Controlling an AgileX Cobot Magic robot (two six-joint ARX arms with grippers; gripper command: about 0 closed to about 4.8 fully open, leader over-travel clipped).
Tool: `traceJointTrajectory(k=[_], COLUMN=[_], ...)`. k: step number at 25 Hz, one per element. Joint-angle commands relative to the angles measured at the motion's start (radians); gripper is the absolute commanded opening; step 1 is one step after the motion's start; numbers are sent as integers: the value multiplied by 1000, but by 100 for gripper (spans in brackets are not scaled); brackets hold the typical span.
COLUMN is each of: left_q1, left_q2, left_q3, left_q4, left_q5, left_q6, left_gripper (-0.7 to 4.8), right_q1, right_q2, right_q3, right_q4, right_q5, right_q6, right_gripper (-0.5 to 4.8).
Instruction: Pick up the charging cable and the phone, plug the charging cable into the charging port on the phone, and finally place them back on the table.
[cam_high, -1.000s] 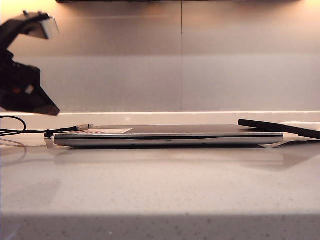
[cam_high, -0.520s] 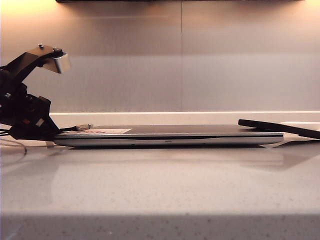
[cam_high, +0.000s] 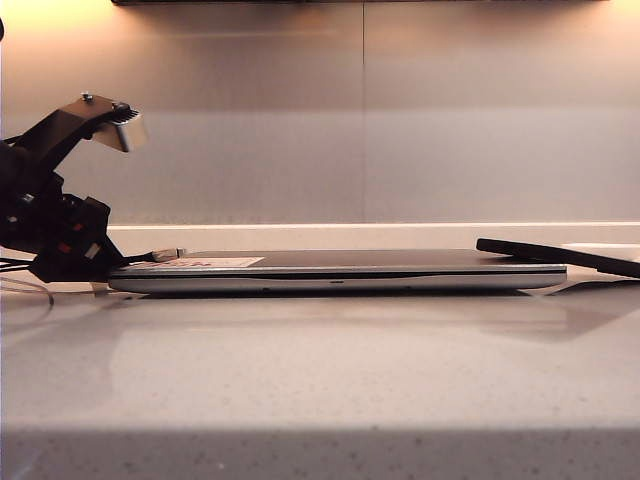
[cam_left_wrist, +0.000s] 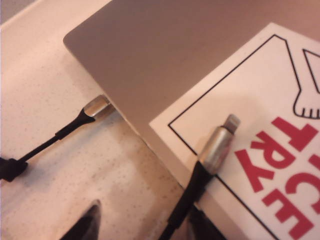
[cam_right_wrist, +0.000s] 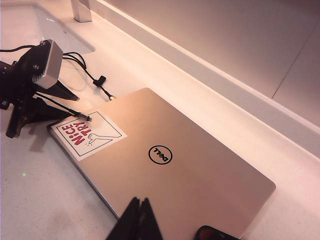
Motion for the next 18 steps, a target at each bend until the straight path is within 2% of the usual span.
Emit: traceJointTrajectory(k=[1, 6, 8, 9, 10, 11, 18], left_q1=[-3, -3, -3, -3, -3, -3, -3], left_q2=[15, 28, 32, 32, 32, 32, 29], left_q3=[2, 2, 2, 2, 2, 2, 6], left_q4=[31, 36, 36, 36, 35, 35, 34], left_q5=[16, 15, 15, 16, 15, 15, 16], left_q6=[0, 0, 0, 0, 0, 0, -6], left_gripper=[214, 212, 194, 123, 24, -10, -6], right_q1=[1, 1, 1, 1, 1, 1, 0], right_q2=[-3, -3, -3, -3, -2, -2, -2], right_q3=[5, 5, 5, 5, 5, 5, 5], right_q4=[18, 18, 18, 18, 18, 18, 18], right_q5=[2, 2, 2, 2, 2, 2, 3], right_q6=[-2, -2, -2, -2, -2, -2, -2], right_gripper=[-5, -5, -5, -5, -5, -5, -5])
